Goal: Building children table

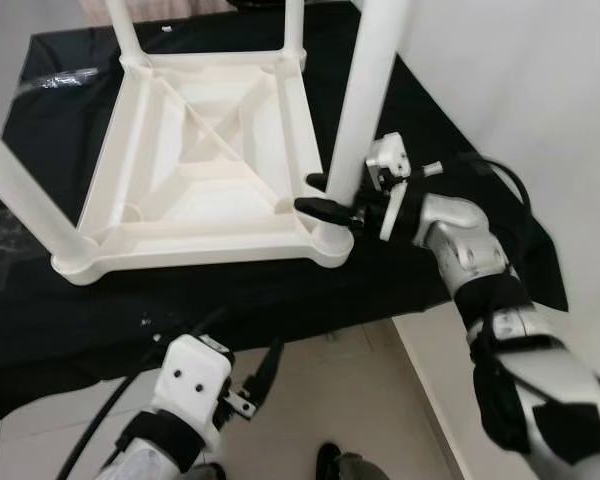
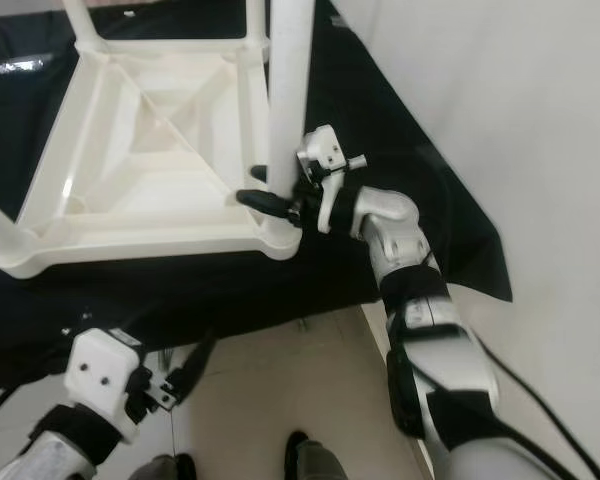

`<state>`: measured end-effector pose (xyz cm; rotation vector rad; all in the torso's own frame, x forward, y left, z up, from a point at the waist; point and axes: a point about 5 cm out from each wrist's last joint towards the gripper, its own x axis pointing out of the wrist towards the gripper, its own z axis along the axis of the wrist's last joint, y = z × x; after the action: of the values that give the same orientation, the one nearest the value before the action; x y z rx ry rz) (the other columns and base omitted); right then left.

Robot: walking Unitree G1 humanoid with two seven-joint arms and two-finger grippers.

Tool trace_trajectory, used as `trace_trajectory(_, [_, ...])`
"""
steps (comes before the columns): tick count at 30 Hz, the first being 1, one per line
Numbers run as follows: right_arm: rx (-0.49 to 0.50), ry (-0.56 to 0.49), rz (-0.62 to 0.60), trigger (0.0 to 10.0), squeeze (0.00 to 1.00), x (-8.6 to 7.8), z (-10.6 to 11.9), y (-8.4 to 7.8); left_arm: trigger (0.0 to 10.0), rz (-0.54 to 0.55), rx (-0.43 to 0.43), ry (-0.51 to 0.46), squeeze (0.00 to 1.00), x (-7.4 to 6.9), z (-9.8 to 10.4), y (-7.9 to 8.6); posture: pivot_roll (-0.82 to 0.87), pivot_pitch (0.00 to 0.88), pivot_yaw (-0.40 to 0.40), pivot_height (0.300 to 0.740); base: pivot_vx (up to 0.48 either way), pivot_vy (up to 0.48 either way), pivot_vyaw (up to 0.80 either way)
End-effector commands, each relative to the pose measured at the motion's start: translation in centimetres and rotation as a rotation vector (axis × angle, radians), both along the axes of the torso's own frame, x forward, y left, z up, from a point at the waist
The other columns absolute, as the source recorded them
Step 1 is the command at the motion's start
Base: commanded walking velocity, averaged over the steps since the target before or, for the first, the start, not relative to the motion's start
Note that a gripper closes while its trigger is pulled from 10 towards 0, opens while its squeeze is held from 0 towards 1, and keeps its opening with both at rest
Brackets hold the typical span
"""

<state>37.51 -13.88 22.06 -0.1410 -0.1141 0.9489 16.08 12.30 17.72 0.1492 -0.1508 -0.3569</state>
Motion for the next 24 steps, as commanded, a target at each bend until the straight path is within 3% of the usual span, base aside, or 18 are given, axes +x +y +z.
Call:
trace_trajectory(1, [-0.145,0.235,-0.390,0.0,0.00,-0.6,-6.5,-2.7,10.0,0.019,0.002,-0.012,0.00,-0.5,0.3,0.2,0.07,0.237,-0.107,0.740,0.000,0.000,0.00])
trace_trajectory(2, [-0.152,0.248,-0.546,0.0,0.00,-0.9,-7.3,-3.4,10.0,0.021,-0.002,-0.012,0.00,-0.7,0.4,0.2,0.07,0.237,-0.107,0.740,0.000,0.000,0.00])
trace_trajectory(4, [-0.036,0.267,-0.763,0.0,0.00,-3.5,-7.7,-2.1,10.0,0.005,-0.020,-0.001,0.00,-1.2,0.4,0.1,0.06,0.230,-0.098,0.740,0.000,0.000,0.00])
trace_trajectory(5, [-0.036,0.267,-0.763,0.0,0.00,-3.5,-7.7,-2.1,10.0,0.005,-0.020,-0.001,0.00,-1.2,0.4,0.1,0.06,0.230,-0.098,0.740,0.000,0.000,0.00])
trace_trajectory(7, [0.047,0.239,-0.763,0.0,0.00,-5.1,-6.7,0.7,10.0,-0.002,-0.019,0.003,0.00,-1.3,0.3,0.2,0.04,0.220,-0.078,0.740,0.000,0.000,0.00])
trace_trajectory(9, [0.077,0.207,-0.710,0.0,0.00,-5.2,-5.8,3.3,10.0,0.006,-0.017,0.004,0.00,-1.3,0.2,0.5,0.03,0.211,-0.068,0.740,0.000,0.000,0.00])
trace_trajectory(12, [0.085,0.200,-0.690,0.0,0.00,-4.8,-5.7,4.0,10.0,0.010,-0.018,0.003,0.00,-1.2,0.1,0.6,0.03,0.198,-0.063,0.740,0.000,0.000,0.00])
trace_trajectory(13, [0.085,0.193,-0.665,10.0,0.00,-4.2,-5.6,4.5,10.0,0.012,-0.018,0.002,0.00,-1.0,-0.1,0.6,0.03,0.193,-0.066,0.740,0.000,0.000,0.00])
trace_trajectory(19, [0.095,0.153,-0.627,10.0,0.00,-3.2,-4.5,4.0,10.0,0.012,-0.017,0.004,0.00,-0.8,-0.5,0.4,0.03,0.186,-0.074,0.740,0.000,0.000,0.00])
trace_trajectory(20, [0.119,0.134,-0.523,10.0,1.00,-2.6,-3.5,3.9,10.0,0.011,-0.018,0.006,0.00,-0.7,-0.7,0.3,0.04,0.185,-0.082,0.740,0.000,0.000,0.00])
trace_trajectory(21, [0.119,0.134,-0.523,10.0,1.00,-2.6,-3.5,3.9,10.0,0.011,-0.018,0.006,0.00,-0.7,-0.7,0.3,0.04,0.185,-0.082,0.740,0.000,0.000,0.00])
trace_trajectory(22, [0.154,0.126,-0.399,10.0,1.00,-2.0,-2.4,3.8,10.0,0.010,-0.020,0.008,0.00,-0.7,-0.8,0.2,0.04,0.186,-0.085,0.740,0.000,0.000,0.00])
trace_trajectory(23, [0.154,0.126,-0.399,10.0,1.00,-2.0,-2.4,3.8,10.0,0.010,-0.020,0.008,0.00,-0.7,-0.8,0.2,0.04,0.186,-0.085,0.740,0.000,0.000,0.00])
trace_trajectory(24, [0.185,0.115,-0.284,10.0,1.00,-1.7,-1.4,3.6,10.0,0.009,-0.023,0.011,0.00,-0.7,-0.9,0.2,0.05,0.186,-0.088,0.740,0.000,0.000,0.00])
